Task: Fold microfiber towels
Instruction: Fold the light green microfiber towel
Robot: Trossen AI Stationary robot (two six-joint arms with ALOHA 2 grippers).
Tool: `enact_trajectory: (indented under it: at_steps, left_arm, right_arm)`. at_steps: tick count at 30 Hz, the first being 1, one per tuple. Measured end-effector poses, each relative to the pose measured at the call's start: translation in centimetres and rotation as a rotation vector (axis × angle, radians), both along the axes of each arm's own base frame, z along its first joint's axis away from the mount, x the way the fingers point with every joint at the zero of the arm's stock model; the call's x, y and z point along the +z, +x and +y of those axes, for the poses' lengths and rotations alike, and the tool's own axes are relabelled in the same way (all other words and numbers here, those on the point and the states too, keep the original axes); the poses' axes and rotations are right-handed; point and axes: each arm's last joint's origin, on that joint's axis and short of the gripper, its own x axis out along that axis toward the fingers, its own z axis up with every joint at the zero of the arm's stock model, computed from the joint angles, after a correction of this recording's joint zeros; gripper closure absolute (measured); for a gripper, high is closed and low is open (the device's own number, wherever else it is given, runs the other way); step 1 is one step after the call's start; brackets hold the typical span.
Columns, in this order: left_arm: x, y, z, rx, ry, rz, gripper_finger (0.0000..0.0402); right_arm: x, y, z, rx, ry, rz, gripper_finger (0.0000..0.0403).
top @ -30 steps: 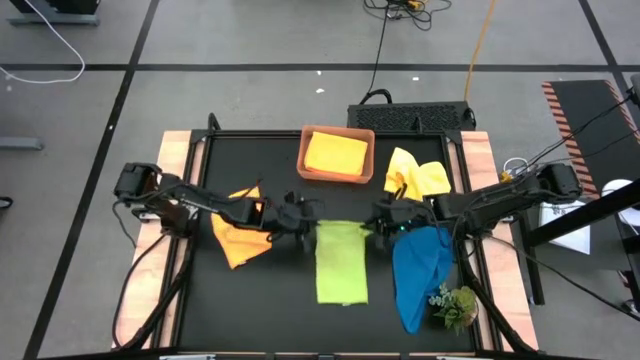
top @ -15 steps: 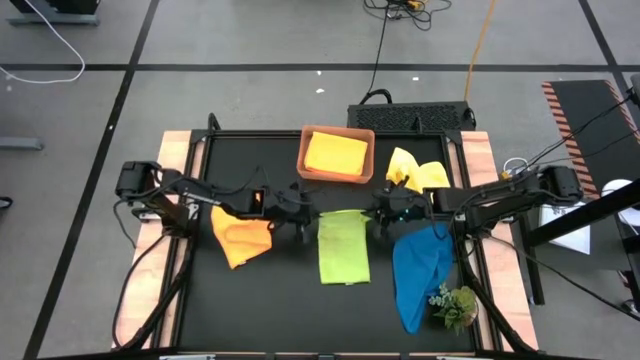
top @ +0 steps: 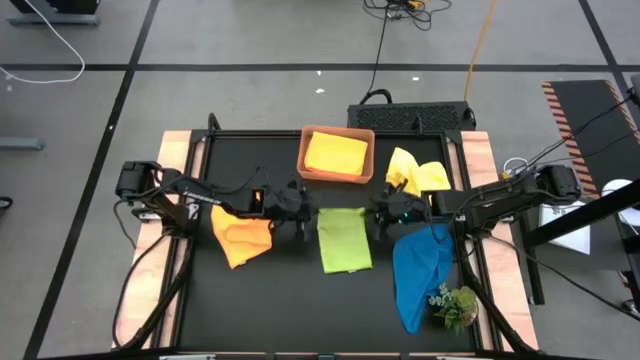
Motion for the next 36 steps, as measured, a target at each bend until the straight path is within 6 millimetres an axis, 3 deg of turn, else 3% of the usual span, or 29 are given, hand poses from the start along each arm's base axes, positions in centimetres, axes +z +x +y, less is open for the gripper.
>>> enact_trajectory:
  at_steps: [10,14,22,29,36]
  left_arm:
    - [-1.6,0.2,-6.9,-0.156,-0.002,0.002,0.0394]
    - [-2.8,0.4,-8.7,-0.187,-0.004,-0.002,0.0391]
    - [-4.7,0.7,-10.0,-0.184,-0.055,0.02,0.0389]
    - [-4.7,0.4,-11.0,-0.2,-0.085,0.013,0.0397]
    - [-4.3,0.5,-11.7,-0.275,-0.165,-0.023,0.0349]
  right_arm:
    - [-1.2,-1.0,4.0,0.134,0.071,-0.009,0.0403]
    - [-2.2,-1.7,5.0,0.165,0.108,-0.032,0.0403]
    - [-4.0,-2.0,7.0,0.237,0.185,-0.076,0.0403]
    - [-5.6,-1.7,8.5,0.27,0.241,-0.048,0.0403]
    - [-6.5,-1.6,9.2,0.37,0.309,-0.012,0.0371]
